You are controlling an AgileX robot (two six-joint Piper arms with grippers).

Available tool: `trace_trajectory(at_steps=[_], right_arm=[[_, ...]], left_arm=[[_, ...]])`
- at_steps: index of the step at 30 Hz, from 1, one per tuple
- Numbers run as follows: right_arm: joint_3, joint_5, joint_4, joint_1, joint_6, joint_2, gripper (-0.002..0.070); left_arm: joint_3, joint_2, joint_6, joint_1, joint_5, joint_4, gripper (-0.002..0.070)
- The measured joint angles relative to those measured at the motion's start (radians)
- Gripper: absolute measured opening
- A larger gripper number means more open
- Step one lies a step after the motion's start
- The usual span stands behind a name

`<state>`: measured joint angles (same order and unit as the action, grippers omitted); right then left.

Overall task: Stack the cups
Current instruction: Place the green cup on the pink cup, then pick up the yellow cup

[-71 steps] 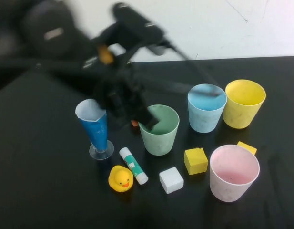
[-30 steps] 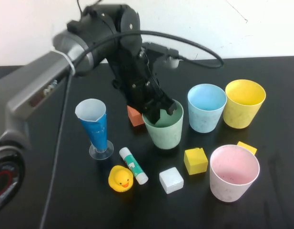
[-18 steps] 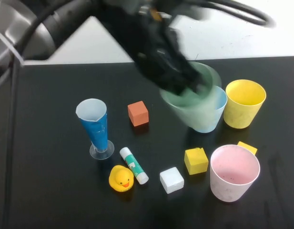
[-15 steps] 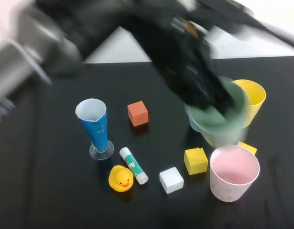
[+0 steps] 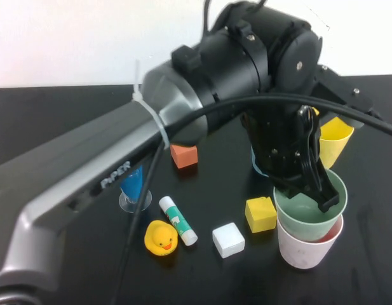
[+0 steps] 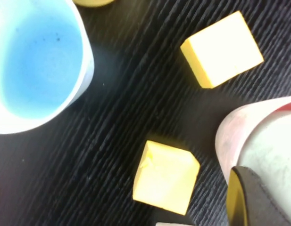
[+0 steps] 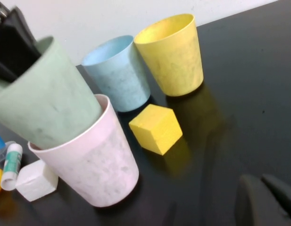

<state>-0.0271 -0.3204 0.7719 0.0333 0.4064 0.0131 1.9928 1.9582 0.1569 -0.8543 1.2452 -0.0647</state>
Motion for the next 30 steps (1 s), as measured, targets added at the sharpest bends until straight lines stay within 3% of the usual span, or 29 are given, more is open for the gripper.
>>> trace_trajectory(at_steps=[4, 6, 10, 12, 15, 20, 26, 30], right_arm=[[0.000, 0.000, 0.004, 0.000, 0.004, 0.000, -0.0003], [0.000, 0.000, 0.010, 0.000, 0.015, 0.000, -0.0003], [0.000, 0.002, 0.023, 0.000, 0.025, 0.000, -0.0003], [0.000, 0.004, 0.026, 0.000, 0.031, 0.000, -0.0003], [0.044, -0.003, 0.026, 0.000, 0.082, 0.000, -0.0003], [0.202, -0.003, -0.006, 0.000, 0.146, -0.065, -0.0003], [0.430, -0.153, -0.286, 0.000, 0.162, -0.348, -0.0003], [0.595, -0.298, -0.410, 0.000, 0.165, -0.561, -0.0003]], left_arm=[[0.000, 0.026, -0.010, 0.000, 0.000, 0.000, 0.0036], [0.000, 0.030, -0.014, 0.000, -0.004, 0.000, 0.0088], [0.000, 0.028, -0.024, 0.000, -0.006, 0.001, 0.0260], [0.000, 0.018, -0.031, 0.000, -0.006, 0.012, 0.0298], [0.000, -0.018, -0.040, 0.000, -0.006, 0.057, 0.0260], [0.000, -0.136, -0.043, 0.000, -0.004, 0.138, 0.0050], [-0.038, -0.324, -0.042, 0.000, 0.000, 0.165, 0.0005], [-0.187, -0.490, -0.055, 0.000, -0.004, 0.169, 0.0003]])
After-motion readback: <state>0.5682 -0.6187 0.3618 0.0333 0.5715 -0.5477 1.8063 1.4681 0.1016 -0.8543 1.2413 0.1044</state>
